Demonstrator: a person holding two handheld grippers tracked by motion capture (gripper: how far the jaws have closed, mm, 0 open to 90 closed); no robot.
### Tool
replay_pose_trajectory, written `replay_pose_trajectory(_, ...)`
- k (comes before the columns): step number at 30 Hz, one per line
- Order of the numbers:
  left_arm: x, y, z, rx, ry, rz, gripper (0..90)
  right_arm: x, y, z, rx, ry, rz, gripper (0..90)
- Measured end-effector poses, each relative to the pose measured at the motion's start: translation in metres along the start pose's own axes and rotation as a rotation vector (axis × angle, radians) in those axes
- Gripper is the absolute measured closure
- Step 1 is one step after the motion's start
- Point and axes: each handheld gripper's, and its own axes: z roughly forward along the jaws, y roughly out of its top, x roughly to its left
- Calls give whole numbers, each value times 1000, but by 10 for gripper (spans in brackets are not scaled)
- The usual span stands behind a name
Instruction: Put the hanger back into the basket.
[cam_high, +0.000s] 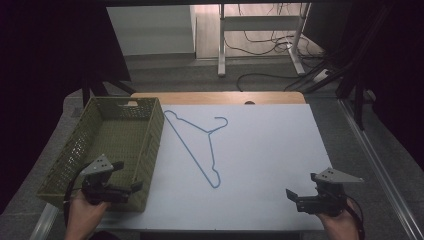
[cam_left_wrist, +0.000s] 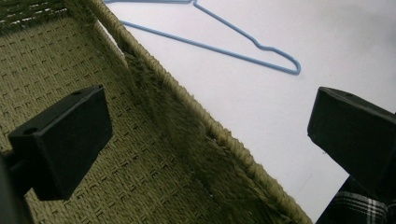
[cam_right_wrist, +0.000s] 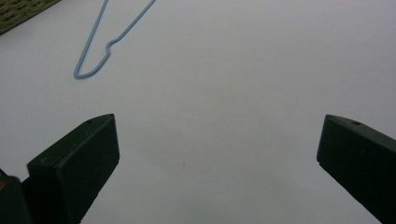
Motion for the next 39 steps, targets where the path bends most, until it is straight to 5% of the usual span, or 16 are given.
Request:
replay_pose_trajectory(25, -4, 7, -4, 4, -2, -32, 28, -1, 0, -1, 5, -24, 6, 0)
replay_pose_trajectory(39, -13, 22, -3, -34, -17, 10, 26, 17, 19, 5, 14, -14, -16, 0)
